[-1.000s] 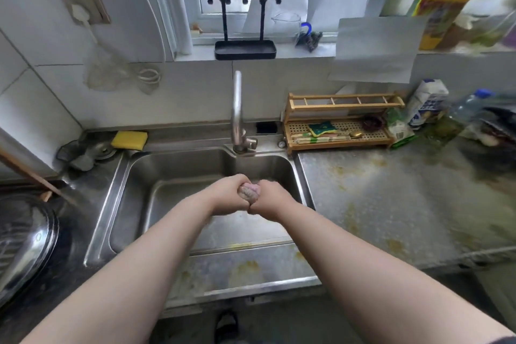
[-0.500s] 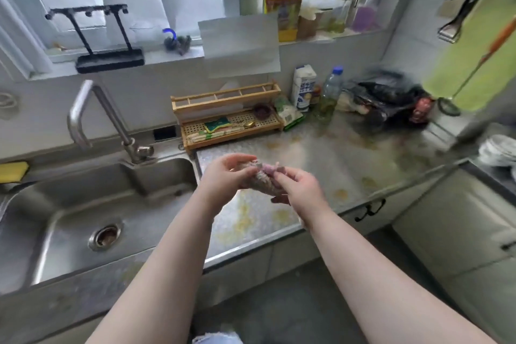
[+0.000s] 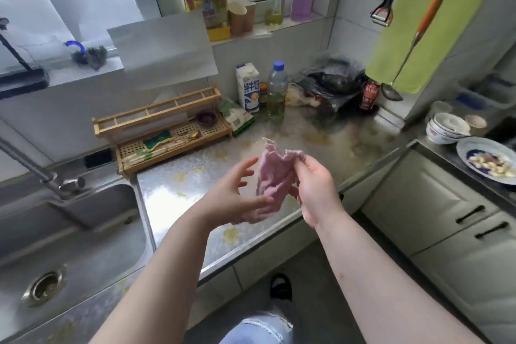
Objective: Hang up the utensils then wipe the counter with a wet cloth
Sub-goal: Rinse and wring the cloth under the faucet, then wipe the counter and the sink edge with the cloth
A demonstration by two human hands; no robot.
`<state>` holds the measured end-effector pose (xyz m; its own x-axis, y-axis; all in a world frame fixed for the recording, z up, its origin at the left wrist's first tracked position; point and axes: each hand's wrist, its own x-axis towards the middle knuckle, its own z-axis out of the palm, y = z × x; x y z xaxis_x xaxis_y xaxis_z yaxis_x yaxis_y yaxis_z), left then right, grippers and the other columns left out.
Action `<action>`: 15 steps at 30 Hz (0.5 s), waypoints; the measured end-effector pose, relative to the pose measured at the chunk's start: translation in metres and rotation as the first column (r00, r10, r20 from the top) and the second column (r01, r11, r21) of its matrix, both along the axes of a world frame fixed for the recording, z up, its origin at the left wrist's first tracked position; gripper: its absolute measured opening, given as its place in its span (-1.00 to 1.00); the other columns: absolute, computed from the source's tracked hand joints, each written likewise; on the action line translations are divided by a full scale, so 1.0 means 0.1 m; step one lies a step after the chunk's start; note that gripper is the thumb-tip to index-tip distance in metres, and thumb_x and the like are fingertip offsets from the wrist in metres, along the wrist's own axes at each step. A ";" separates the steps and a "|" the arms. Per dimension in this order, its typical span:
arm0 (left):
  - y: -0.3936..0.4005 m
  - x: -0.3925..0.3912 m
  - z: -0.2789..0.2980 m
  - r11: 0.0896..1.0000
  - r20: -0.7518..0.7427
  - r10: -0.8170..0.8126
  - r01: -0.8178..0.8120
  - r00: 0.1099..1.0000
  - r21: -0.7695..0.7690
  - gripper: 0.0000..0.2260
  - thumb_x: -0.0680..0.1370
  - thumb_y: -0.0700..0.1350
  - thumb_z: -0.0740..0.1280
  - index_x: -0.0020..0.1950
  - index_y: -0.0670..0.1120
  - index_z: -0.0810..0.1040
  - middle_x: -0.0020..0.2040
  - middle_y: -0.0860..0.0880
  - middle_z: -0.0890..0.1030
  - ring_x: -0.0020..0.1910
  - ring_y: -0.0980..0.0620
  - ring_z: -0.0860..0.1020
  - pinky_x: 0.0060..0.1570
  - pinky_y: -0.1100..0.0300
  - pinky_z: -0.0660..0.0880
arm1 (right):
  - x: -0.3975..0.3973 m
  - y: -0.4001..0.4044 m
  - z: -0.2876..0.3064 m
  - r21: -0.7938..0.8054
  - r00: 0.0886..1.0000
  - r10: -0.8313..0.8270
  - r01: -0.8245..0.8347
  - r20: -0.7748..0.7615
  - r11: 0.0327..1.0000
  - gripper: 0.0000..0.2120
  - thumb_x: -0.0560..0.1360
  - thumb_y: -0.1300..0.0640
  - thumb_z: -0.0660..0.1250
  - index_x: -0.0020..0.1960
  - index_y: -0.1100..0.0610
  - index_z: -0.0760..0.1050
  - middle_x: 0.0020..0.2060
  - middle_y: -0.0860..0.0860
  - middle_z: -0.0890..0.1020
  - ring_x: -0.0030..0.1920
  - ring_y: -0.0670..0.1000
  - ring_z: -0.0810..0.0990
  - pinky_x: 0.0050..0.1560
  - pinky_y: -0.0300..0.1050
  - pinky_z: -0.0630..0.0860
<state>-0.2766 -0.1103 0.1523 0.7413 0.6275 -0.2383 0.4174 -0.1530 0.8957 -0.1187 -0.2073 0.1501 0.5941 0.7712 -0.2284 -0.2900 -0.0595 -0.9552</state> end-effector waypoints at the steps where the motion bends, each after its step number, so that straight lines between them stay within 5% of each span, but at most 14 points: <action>1: 0.02 0.15 0.02 0.997 0.084 -0.027 0.033 0.996 -0.072 -0.32 0.39 0.08 0.57 0.43 0.27 0.34 0.31 0.15 0.51 0.25 0.20 0.52 0.19 0.17 0.51 | 0.10 0.03 0.00 -0.019 0.998 0.024 -0.023 0.058 1.000 -0.73 0.70 0.05 0.19 -0.02 0.00 0.65 -0.04 0.02 0.75 0.10 0.08 0.70 0.18 0.08 0.61; 4: 0.17 0.64 0.04 0.973 0.286 0.027 0.041 0.958 -0.228 -0.67 0.53 -0.11 0.47 0.25 0.15 0.53 0.10 0.07 0.66 0.09 0.11 0.64 0.03 0.21 0.57 | 0.43 0.15 0.01 -0.081 0.966 0.104 -0.087 0.235 0.993 -0.74 0.67 -0.03 0.20 0.01 -0.08 0.66 -0.02 -0.03 0.75 0.11 0.02 0.69 0.28 0.14 0.55; 6: 0.33 0.99 0.03 0.983 0.287 0.070 -0.018 0.955 -0.181 -0.81 0.54 -0.11 0.44 0.15 0.05 0.62 -0.04 0.01 0.69 -0.04 0.01 0.63 -0.07 0.08 0.56 | 0.71 0.23 0.03 -0.084 0.956 0.083 -0.062 0.282 0.995 -0.75 0.66 -0.04 0.21 0.06 -0.10 0.67 0.03 -0.07 0.74 0.15 -0.02 0.67 0.31 0.12 0.53; 8: 0.49 1.33 0.02 0.986 0.267 0.104 -0.063 0.958 -0.156 -0.95 0.55 -0.15 0.43 -0.08 -0.05 0.59 -0.26 0.04 0.60 -0.25 0.04 0.52 -0.24 0.15 0.43 | 1.03 0.30 0.10 -0.094 0.945 0.037 -0.006 0.326 0.996 -0.74 0.68 -0.01 0.21 0.05 -0.12 0.68 0.02 -0.13 0.73 0.14 -0.10 0.66 0.30 0.02 0.53; 12: 0.71 1.89 0.04 0.983 0.298 0.146 -0.105 0.943 -0.148 -0.85 0.57 -0.13 0.41 -0.16 -0.09 0.51 -0.30 0.06 0.58 -0.31 0.14 0.52 -0.27 0.26 0.45 | 1.59 0.42 0.22 -0.093 0.876 0.022 0.026 0.482 0.995 -0.71 0.70 0.06 0.16 0.06 -0.10 0.66 -0.02 -0.17 0.72 0.05 -0.17 0.65 0.10 -0.23 0.55; 15: 0.85 2.23 0.02 0.972 0.324 0.165 -0.097 0.932 -0.215 -0.85 0.53 -0.13 0.46 -0.16 -0.09 0.53 -0.30 0.01 0.63 -0.31 0.09 0.58 -0.30 0.21 0.50 | 1.94 0.52 0.15 -0.091 0.841 -0.038 0.103 0.539 0.991 -0.71 0.71 0.07 0.14 0.03 -0.11 0.63 -0.03 -0.16 0.70 0.05 -0.16 0.64 0.10 -0.21 0.54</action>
<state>-0.0534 -0.0252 0.1541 0.7132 0.6915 -0.1146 0.0901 0.0718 0.9933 0.0750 -0.1555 0.1656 0.7005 0.7113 0.0588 0.2567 -0.1742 -0.9507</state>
